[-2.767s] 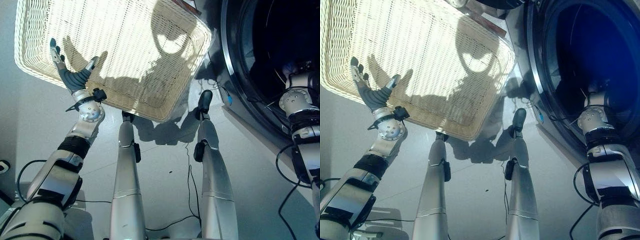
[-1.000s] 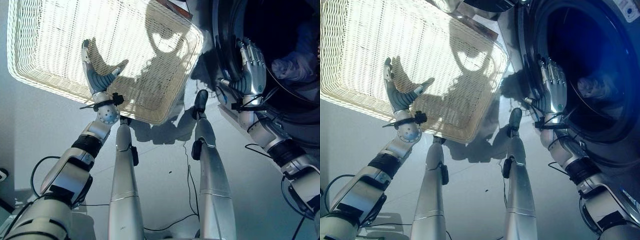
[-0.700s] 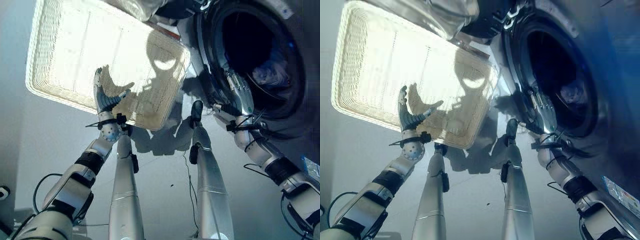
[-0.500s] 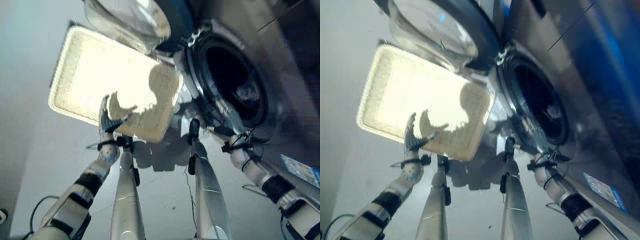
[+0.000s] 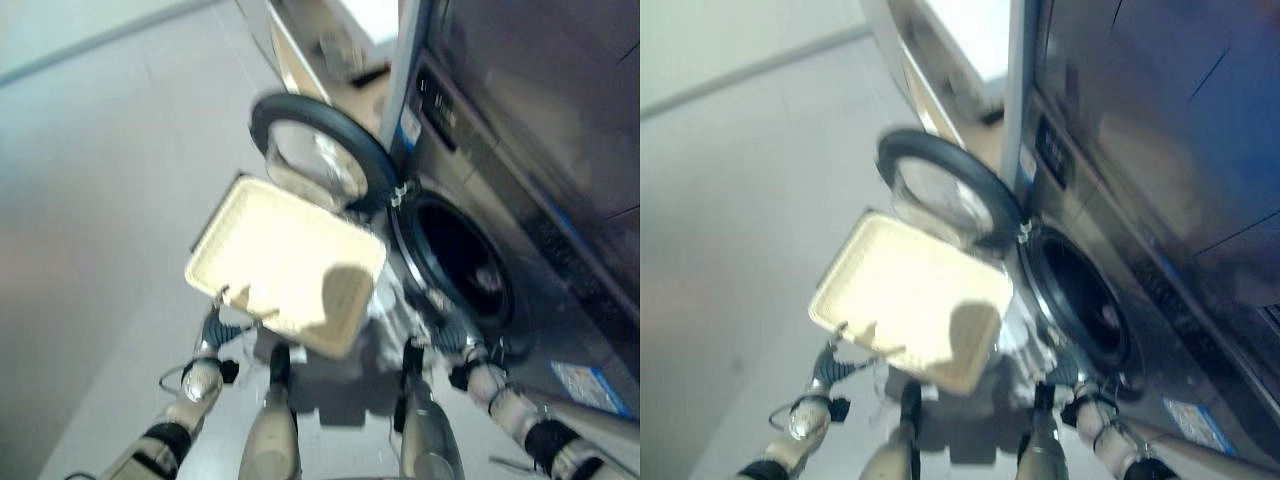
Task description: Put the clothes into the washing machine.
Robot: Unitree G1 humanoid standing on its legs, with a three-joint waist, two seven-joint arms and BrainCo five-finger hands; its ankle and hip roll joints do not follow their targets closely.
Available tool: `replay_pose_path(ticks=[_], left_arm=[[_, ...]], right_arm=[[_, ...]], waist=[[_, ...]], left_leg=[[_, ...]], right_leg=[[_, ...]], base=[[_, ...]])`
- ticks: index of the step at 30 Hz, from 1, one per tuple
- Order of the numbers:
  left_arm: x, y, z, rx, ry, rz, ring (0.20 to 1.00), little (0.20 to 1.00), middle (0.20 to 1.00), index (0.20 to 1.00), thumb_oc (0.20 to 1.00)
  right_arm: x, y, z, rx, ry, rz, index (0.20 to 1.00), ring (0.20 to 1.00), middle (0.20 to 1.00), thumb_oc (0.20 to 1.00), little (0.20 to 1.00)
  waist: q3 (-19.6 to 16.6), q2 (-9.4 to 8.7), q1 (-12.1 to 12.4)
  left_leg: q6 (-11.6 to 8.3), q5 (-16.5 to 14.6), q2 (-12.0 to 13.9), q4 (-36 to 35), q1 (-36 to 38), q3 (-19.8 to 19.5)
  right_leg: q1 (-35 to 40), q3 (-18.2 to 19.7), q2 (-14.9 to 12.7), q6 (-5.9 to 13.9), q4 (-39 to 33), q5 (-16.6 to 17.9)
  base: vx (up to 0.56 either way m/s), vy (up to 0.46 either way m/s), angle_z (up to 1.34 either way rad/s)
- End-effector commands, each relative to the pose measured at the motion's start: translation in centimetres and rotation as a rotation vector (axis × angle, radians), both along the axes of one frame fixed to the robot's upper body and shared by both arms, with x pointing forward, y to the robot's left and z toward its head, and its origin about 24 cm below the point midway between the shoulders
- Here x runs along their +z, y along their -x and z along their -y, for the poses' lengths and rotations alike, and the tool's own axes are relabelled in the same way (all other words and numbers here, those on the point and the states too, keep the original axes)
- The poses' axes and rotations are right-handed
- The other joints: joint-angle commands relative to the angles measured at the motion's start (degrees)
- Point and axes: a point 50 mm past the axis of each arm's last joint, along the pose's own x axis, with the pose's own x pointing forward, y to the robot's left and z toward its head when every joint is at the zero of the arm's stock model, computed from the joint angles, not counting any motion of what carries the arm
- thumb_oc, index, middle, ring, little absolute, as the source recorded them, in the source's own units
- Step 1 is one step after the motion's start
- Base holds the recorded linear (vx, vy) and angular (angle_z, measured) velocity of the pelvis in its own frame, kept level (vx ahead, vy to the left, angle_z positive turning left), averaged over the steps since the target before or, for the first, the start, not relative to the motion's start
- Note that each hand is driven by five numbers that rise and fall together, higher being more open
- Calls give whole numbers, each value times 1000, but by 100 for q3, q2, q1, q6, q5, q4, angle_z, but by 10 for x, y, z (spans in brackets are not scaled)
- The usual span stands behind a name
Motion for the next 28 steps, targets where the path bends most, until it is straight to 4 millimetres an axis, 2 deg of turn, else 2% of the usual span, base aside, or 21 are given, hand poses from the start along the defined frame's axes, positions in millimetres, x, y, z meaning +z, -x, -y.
replay_pose_path(ticks=[1, 2, 3, 4, 6, 7, 8, 13, 19, 28], left_arm=[[-19, 17, -4, -38, 91, -177, 1000, 1000, 1000, 1000, 1000], [-20, 19, -4, -39, 91, -185, 1000, 1000, 1000, 1000, 1000], [-33, 36, -5, -36, 126, -292, 1000, 1000, 1000, 1000, 1000], [-36, 40, -5, -33, 129, -313, 1000, 1000, 1000, 1000, 1000], [-49, 63, -10, 1, 158, -428, 1000, 1000, 1000, 1000, 1000], [-49, 64, -10, 2, 159, -431, 1000, 1000, 1000, 1000, 1000], [-53, 72, -12, 21, 169, -463, 1000, 1000, 1000, 1000, 1000], [-64, 94, -9, 55, 206, -559, 1000, 1000, 1000, 1000, 1000], [-72, 110, -6, 47, 210, -662, 1000, 1000, 1000, 1000, 1000], [-75, 114, -5, 65, 247, -714, 1000, 1000, 1000, 1000, 1000]], right_arm=[[-31, 26, 12, -128, -177, -231, 1000, 1000, 1000, 1000, 1000], [-33, 28, 12, -132, -179, -240, 1000, 1000, 1000, 1000, 1000], [-48, 46, 16, -197, -208, -340, 1000, 1000, 1000, 1000, 1000], [-52, 50, 16, -207, -211, -362, 1000, 1000, 1000, 1000, 1000], [-71, 79, 21, -305, -241, -511, 1000, 1000, 1000, 1000, 1000], [-72, 80, 21, -313, -243, -518, 1000, 1000, 1000, 1000, 1000], [-79, 93, 24, -369, -256, -588, 1000, 1000, 1000, 1000, 1000], [-93, 125, 26, -498, -287, -753, 1000, 1000, 1000, 1000, 1000], [-99, 145, 29, -572, -297, -856, 1000, 1000, 1000, 1000, 1000], [-99, 152, 33, -595, -280, -889, 1000, 1000, 1000, 1000, 1000]], waist=[[-447, -216, 131], [-469, -216, 133], [-712, -211, 154], [-771, -206, 158], [-1125, -171, 182], [-1133, -169, 183], [-1260, -154, 188], [-1557, -128, 237], [-1738, -141, 231], [-1819, -155, 192]], left_leg=[[220, -321, -61, 130, 206, 450], [219, -319, -59, 120, 228, 453], [220, -323, -38, 76, 376, 484], [222, -327, -34, 66, 415, 492], [234, -380, -21, 18, 633, 549], [234, -385, -20, 14, 649, 554], [241, -429, -21, 4, 740, 581], [252, -554, -36, 4, 943, 631], [294, -644, -53, 4, 1103, 682], [333, -702, -35, 21, 1192, 720]], right_leg=[[390, -249, -69, 164, 423, -530], [415, -255, -65, 164, 411, -530], [598, -291, -50, 158, 336, -543], [642, -296, -44, 156, 317, -546], [880, -311, -16, 136, 209, -583], [899, -313, -14, 135, 199, -583], [1008, -316, -5, 127, 139, -599], [1241, -357, -28, 114, 46, -641], [1346, -319, -33, 84, 54, -688], [1373, -203, -15, 43, 75, -720]], base=[[163, -17, 7], [247, -24, 21], [120, -8, 18], [190, 1, 10], [191, 22, 2], [161, 32, 7], [101, 28, 3], [92, 32, 1], [73, 21, 3], [40, 5, 3]])
